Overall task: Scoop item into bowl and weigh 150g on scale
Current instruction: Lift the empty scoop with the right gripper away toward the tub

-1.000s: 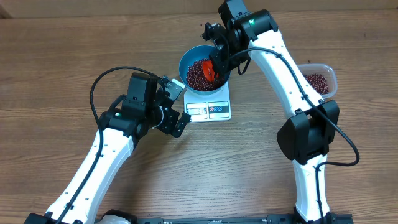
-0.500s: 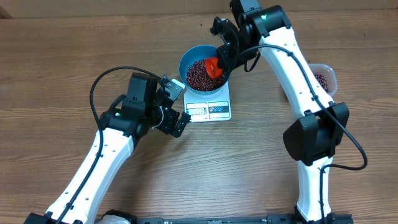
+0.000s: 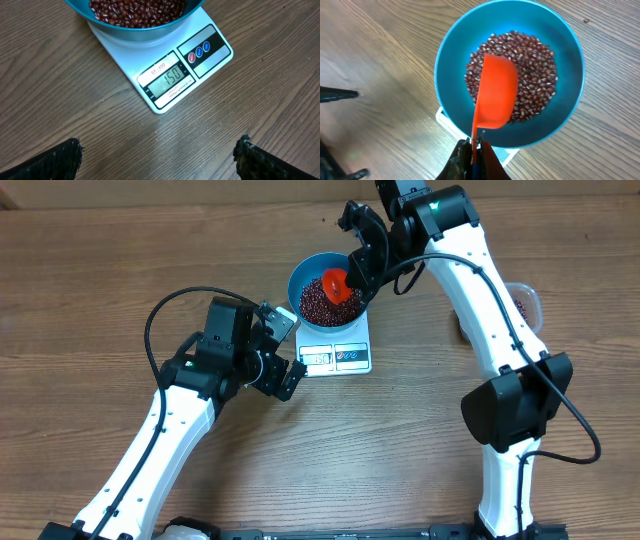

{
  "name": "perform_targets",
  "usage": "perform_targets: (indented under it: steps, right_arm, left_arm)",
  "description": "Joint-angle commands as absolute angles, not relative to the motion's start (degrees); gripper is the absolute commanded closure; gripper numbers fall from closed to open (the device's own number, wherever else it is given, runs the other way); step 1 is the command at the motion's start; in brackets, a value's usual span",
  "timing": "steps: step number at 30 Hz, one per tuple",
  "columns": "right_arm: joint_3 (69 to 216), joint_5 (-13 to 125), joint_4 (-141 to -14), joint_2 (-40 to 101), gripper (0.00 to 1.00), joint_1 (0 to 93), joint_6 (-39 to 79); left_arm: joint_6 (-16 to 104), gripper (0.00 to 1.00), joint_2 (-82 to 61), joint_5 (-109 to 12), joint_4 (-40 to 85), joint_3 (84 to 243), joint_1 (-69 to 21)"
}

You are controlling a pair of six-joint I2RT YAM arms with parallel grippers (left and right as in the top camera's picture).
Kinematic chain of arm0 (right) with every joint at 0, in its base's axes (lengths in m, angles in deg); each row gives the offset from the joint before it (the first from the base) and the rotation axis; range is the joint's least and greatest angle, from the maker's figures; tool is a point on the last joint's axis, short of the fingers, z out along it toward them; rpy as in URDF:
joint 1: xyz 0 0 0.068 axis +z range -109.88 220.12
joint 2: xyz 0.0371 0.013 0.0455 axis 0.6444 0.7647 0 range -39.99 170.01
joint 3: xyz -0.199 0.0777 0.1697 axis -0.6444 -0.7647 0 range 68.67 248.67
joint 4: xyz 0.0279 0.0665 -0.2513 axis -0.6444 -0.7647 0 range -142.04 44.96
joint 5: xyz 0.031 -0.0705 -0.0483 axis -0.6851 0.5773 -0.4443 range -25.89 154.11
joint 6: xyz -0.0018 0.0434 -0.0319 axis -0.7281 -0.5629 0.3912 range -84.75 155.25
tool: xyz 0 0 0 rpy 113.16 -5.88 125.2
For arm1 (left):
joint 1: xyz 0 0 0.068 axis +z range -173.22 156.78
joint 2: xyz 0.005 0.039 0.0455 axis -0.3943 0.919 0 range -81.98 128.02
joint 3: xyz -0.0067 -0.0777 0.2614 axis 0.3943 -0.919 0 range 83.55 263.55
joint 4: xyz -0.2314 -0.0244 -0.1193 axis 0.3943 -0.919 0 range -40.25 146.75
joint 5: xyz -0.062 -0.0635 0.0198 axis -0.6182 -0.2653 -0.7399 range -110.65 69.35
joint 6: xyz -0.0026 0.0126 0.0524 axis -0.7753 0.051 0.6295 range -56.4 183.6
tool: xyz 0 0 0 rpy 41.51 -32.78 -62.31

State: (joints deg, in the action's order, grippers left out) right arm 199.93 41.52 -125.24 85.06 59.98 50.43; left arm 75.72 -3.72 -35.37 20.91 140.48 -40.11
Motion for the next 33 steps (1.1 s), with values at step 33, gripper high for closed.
perform_targets:
  steps: [33]
  right_arm:
    - [201.9,27.2,-133.7,73.5,0.96,22.7,51.2]
  left_arm:
    - [75.1,0.01,-3.3,-35.5,21.0,140.4,-40.1]
